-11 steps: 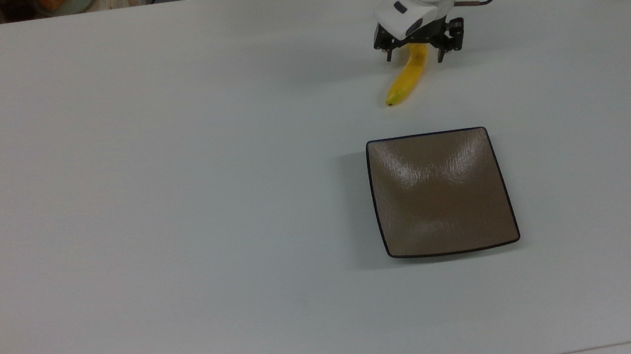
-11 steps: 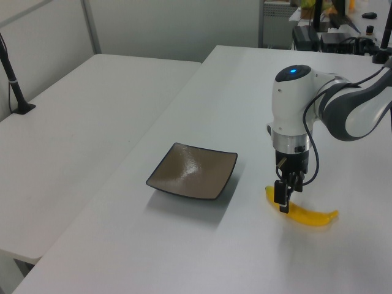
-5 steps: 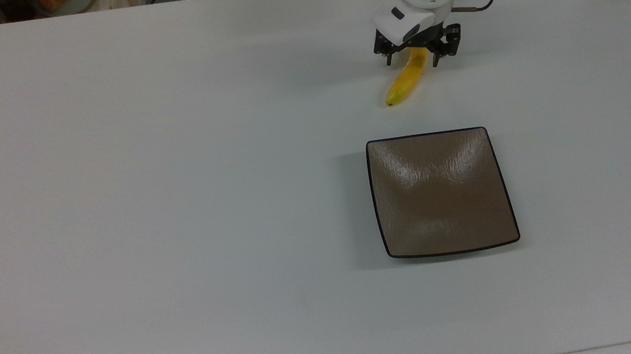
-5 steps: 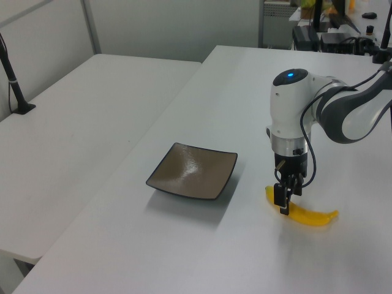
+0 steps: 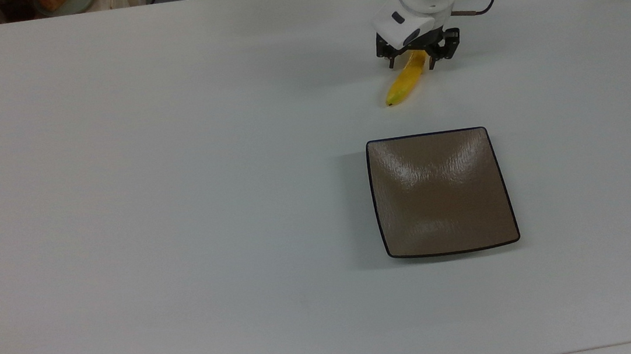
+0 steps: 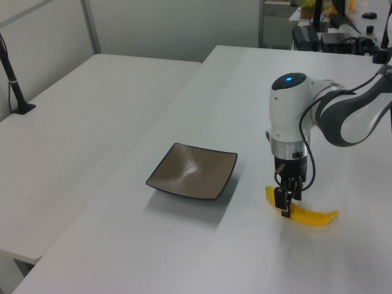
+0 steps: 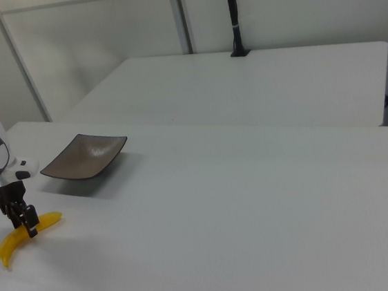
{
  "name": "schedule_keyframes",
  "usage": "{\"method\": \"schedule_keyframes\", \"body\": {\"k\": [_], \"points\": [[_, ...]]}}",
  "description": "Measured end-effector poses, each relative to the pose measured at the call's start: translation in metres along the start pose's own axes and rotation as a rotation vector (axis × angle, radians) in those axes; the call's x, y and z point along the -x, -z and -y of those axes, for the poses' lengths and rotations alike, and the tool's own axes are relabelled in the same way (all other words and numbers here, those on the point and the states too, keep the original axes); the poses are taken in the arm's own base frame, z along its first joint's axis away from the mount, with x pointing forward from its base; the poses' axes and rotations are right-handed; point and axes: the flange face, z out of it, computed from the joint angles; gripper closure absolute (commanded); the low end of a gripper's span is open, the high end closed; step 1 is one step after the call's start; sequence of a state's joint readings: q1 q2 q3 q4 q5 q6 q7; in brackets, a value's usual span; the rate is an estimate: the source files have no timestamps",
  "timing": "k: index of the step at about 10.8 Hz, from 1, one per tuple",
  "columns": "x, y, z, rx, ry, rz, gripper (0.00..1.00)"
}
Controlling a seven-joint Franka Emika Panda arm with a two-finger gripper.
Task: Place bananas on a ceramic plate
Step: 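Close the gripper around the middle of the banana, then lift the grasped banana up off the table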
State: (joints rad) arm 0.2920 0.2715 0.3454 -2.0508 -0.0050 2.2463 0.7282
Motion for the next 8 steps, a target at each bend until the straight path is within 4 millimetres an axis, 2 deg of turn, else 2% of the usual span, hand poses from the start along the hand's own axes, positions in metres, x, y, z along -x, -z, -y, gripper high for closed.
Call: {"method": "schedule_keyframes", "body": {"k": [3,4,5,8], "points": [[-0.0002,0.0001,0.0004,-0.001,0.000,0.000,0.75],[-0.0003,0.0002,0.0005,-0.001,0.001,-0.001,0.91],[-0.0003,0.0002,0.0005,0.000,0.001,-0.001,1.00],[-0.0004,0.0008,0.0008,-0.001,0.001,-0.002,1.00]]}}
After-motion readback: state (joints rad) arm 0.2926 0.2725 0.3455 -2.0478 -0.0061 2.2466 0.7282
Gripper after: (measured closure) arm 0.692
